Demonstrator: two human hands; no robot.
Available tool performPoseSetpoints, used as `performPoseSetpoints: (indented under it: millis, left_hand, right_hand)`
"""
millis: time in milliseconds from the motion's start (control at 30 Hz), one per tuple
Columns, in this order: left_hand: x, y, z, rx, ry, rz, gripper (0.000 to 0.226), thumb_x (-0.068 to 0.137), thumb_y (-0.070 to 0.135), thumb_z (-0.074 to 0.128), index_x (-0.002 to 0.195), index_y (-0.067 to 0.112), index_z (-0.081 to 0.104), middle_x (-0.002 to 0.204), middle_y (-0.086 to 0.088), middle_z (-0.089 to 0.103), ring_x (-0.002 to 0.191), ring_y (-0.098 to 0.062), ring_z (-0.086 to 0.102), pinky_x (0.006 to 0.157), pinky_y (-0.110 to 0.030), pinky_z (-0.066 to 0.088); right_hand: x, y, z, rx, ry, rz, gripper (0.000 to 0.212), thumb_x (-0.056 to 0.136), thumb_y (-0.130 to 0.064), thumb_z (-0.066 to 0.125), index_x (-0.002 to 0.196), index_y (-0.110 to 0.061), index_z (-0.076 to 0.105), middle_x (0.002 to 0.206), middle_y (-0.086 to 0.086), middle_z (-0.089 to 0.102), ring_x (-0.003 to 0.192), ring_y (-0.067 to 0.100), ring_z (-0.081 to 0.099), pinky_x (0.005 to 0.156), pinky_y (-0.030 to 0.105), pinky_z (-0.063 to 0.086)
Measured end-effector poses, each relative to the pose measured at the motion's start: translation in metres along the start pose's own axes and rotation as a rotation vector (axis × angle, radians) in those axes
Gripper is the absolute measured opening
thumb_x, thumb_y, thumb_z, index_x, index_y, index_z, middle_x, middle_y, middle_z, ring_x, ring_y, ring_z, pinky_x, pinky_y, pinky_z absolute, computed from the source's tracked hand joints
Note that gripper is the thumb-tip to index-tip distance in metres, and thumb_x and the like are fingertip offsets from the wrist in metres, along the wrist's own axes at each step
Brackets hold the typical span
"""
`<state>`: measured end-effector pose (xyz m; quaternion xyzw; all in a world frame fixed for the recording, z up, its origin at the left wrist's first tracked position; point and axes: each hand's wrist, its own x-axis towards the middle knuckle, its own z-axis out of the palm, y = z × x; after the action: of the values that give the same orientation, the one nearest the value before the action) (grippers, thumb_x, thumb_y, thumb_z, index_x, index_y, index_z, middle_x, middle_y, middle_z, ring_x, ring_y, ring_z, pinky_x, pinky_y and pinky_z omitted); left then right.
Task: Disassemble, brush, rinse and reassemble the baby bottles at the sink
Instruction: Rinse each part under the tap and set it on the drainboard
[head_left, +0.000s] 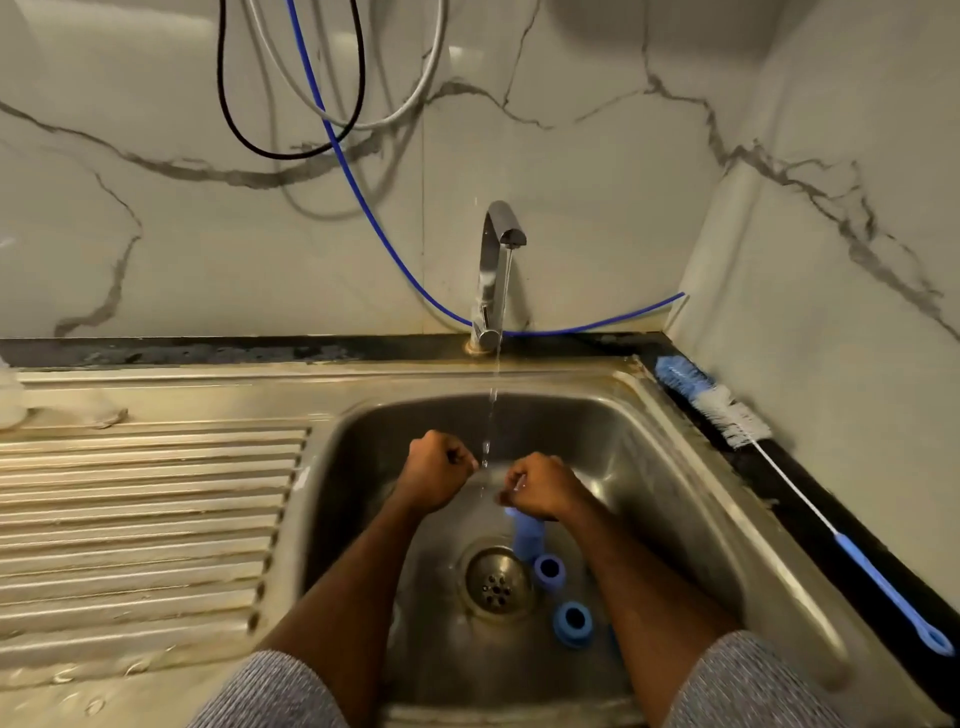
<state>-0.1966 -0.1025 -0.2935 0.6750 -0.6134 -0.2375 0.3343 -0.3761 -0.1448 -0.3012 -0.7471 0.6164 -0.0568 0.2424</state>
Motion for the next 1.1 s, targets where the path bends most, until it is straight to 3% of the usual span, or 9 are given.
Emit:
performPoseSetpoints:
  millis: [167,300,500,633,733,800,933,1100]
  left_hand:
    - [0.0,0.0,0.004,0.029,-0.043,0.012,0.011,0.089,0.014,0.072,0.079,0.012,0.074,0.079,0.002,0.072,0.079,-0.007,0.067,0.081,-0.027,0.056]
    - [0.0,0.001,0.006,0.021,-0.054,0.012,0.008,0.088,0.012,0.073,0.08,0.011,0.075,0.083,0.0,0.074,0.082,-0.008,0.068,0.084,-0.03,0.058]
    - [0.004,-0.003,0.004,0.009,-0.048,-0.01,0.01,0.087,0.015,0.074,0.078,0.016,0.074,0.08,0.004,0.073,0.08,-0.007,0.069,0.083,-0.033,0.06]
    - [0.005,-0.003,0.005,-0.005,-0.037,-0.011,0.011,0.087,0.012,0.073,0.076,0.013,0.074,0.079,0.004,0.073,0.079,-0.008,0.069,0.083,-0.034,0.06]
    - [0.007,-0.006,0.006,-0.011,-0.01,-0.003,0.011,0.087,0.011,0.072,0.077,0.015,0.074,0.08,0.001,0.073,0.08,-0.013,0.069,0.084,-0.036,0.059]
    - [0.009,-0.008,0.007,-0.016,0.033,-0.01,0.006,0.087,0.01,0.072,0.087,0.015,0.076,0.086,-0.002,0.074,0.085,-0.016,0.069,0.086,-0.035,0.057]
    - [0.007,-0.007,0.01,0.019,0.028,-0.008,0.033,0.086,0.007,0.073,0.119,0.012,0.071,0.11,-0.005,0.074,0.106,-0.02,0.067,0.093,-0.027,0.05]
    - [0.006,-0.006,0.014,0.013,-0.029,0.046,0.038,0.084,0.022,0.079,0.121,0.02,0.071,0.11,0.0,0.074,0.102,-0.016,0.069,0.086,-0.023,0.05]
  right_hand:
    - [0.0,0.001,0.004,-0.039,0.011,-0.006,0.023,0.079,-0.045,0.079,0.091,-0.028,0.069,0.097,-0.003,0.069,0.09,0.017,0.064,0.088,0.04,0.056]
    - [0.001,-0.005,0.007,-0.157,0.084,0.017,0.03,0.083,-0.044,0.074,0.107,-0.027,0.065,0.115,0.0,0.063,0.106,0.023,0.059,0.096,0.043,0.049]
    - [0.01,-0.013,0.014,-0.234,0.018,0.127,0.034,0.084,-0.033,0.073,0.115,-0.022,0.064,0.12,0.005,0.063,0.113,0.028,0.059,0.091,0.044,0.045]
    - [0.016,-0.015,0.02,-0.262,0.024,0.098,0.029,0.09,-0.021,0.067,0.119,-0.019,0.066,0.126,0.008,0.063,0.117,0.031,0.06,0.095,0.043,0.049]
    - [0.022,-0.016,0.02,-0.08,0.101,0.013,0.018,0.087,-0.021,0.066,0.104,-0.019,0.07,0.112,0.007,0.069,0.105,0.028,0.065,0.088,0.036,0.054]
    - [0.027,-0.016,0.018,0.151,0.096,-0.022,0.016,0.082,-0.02,0.074,0.098,-0.019,0.073,0.103,0.005,0.073,0.1,0.025,0.068,0.085,0.032,0.055]
    - [0.03,-0.015,0.012,0.482,0.04,-0.009,0.027,0.083,-0.009,0.077,0.109,-0.015,0.073,0.107,0.006,0.072,0.1,0.022,0.068,0.092,0.036,0.057]
    - [0.02,-0.018,0.0,0.765,0.03,0.009,0.033,0.089,0.001,0.067,0.12,-0.01,0.068,0.106,0.012,0.069,0.092,0.023,0.067,0.077,0.028,0.054]
